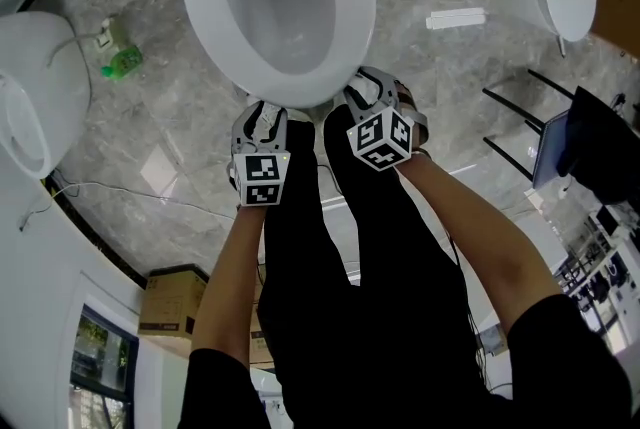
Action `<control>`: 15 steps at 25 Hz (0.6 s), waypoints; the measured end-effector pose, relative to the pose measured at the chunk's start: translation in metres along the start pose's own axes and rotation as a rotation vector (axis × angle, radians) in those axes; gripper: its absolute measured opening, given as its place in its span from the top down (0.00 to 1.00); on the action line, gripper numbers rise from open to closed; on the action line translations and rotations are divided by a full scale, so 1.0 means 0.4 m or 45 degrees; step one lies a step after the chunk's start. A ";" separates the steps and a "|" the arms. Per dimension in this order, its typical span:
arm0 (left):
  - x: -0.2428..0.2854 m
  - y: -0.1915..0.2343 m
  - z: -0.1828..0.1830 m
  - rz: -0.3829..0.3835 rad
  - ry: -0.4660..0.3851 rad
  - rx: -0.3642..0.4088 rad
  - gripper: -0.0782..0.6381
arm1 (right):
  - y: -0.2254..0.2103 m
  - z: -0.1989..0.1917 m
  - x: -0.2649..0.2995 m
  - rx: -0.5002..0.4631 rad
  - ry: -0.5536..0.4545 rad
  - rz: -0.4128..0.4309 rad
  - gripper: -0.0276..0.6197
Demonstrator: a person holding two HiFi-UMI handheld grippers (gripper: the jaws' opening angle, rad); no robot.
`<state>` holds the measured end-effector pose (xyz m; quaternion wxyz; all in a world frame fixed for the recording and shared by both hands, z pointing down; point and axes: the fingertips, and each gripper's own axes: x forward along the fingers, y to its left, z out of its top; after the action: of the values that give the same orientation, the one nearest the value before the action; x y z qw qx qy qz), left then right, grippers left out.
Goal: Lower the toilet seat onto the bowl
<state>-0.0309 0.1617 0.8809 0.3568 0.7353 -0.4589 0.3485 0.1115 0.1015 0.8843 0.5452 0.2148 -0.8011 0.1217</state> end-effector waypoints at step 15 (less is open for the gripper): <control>0.060 0.000 -0.038 -0.015 0.079 -0.027 0.66 | 0.000 -0.040 0.059 0.008 0.043 0.031 0.68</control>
<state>-0.0257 0.1642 0.9086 0.3806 0.7230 -0.4470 0.3641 0.1173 0.1036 0.9120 0.5566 0.2047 -0.7939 0.1344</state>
